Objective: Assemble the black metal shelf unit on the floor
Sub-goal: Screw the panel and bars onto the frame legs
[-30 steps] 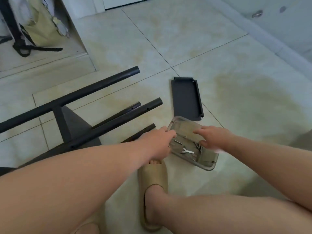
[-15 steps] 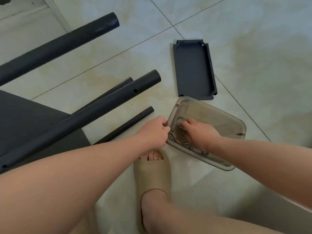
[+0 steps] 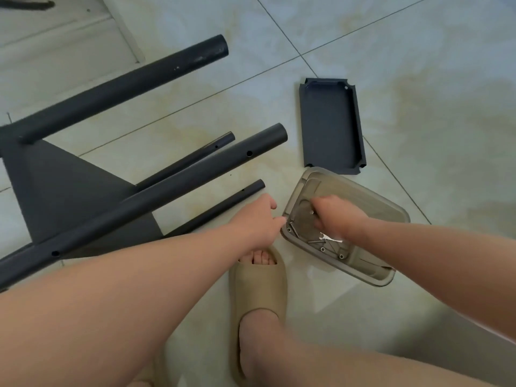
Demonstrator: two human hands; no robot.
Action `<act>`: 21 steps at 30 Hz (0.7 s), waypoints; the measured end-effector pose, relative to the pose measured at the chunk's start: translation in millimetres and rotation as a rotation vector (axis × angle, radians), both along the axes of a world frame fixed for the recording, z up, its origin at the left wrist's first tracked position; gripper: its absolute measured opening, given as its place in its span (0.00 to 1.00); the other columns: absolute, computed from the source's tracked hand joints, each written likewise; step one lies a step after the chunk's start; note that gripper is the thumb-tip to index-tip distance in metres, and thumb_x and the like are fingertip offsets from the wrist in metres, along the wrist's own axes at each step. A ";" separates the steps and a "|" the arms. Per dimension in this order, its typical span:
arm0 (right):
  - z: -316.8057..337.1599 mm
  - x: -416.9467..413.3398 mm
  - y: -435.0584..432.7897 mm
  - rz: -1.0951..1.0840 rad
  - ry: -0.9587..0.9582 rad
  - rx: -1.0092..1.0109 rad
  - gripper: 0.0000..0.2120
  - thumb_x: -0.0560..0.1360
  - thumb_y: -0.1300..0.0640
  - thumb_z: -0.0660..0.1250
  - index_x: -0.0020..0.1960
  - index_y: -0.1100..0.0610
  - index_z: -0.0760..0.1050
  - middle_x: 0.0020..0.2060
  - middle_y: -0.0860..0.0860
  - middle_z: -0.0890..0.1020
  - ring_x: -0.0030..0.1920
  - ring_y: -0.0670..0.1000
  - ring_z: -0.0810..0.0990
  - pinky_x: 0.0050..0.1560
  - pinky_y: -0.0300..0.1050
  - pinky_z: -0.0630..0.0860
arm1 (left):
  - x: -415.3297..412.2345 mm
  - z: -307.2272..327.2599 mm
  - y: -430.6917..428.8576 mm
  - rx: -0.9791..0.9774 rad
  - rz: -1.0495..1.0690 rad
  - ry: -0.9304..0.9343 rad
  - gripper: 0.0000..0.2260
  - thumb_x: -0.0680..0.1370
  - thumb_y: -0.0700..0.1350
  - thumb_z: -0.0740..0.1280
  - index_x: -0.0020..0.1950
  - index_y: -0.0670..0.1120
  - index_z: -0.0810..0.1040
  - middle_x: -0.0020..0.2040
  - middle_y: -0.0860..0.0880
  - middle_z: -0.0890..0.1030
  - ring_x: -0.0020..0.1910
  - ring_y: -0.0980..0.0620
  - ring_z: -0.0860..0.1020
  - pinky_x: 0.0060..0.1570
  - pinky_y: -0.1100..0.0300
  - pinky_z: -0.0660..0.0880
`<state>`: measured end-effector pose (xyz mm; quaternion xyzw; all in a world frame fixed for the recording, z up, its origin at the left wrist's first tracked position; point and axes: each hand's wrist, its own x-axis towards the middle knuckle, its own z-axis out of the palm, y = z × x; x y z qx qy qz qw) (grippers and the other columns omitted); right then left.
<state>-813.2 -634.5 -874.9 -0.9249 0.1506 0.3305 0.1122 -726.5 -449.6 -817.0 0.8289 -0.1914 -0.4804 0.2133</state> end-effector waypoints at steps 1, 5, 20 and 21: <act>13.0 0.5 2.2 -0.001 -0.008 0.006 0.06 0.79 0.57 0.64 0.50 0.54 0.67 0.51 0.57 0.79 0.47 0.61 0.78 0.45 0.51 0.77 | 1.2 9.3 3.5 0.032 -0.046 -0.007 0.19 0.82 0.51 0.63 0.72 0.49 0.66 0.64 0.47 0.76 0.59 0.46 0.77 0.60 0.51 0.76; 74.5 1.8 19.7 0.055 -0.062 0.050 0.07 0.77 0.60 0.62 0.55 0.55 0.70 0.50 0.54 0.80 0.46 0.58 0.78 0.45 0.51 0.77 | 5.1 62.5 19.9 0.155 -0.309 -0.066 0.18 0.82 0.51 0.63 0.70 0.47 0.73 0.67 0.47 0.77 0.63 0.47 0.76 0.58 0.57 0.71; 279.1 34.7 173.3 0.100 -0.513 0.140 0.03 0.79 0.53 0.66 0.48 0.52 0.75 0.38 0.45 0.80 0.39 0.45 0.77 0.43 0.48 0.79 | 32.0 225.7 178.7 -0.026 0.079 -0.237 0.06 0.82 0.49 0.63 0.53 0.48 0.77 0.43 0.49 0.83 0.37 0.54 0.81 0.35 0.62 0.76; 284.4 39.5 186.2 0.105 -0.523 0.158 0.02 0.79 0.54 0.65 0.47 0.51 0.75 0.38 0.45 0.80 0.39 0.46 0.77 0.42 0.48 0.79 | 35.6 227.4 191.5 -0.036 0.116 -0.275 0.07 0.82 0.47 0.63 0.54 0.47 0.79 0.44 0.48 0.83 0.40 0.52 0.80 0.38 0.60 0.76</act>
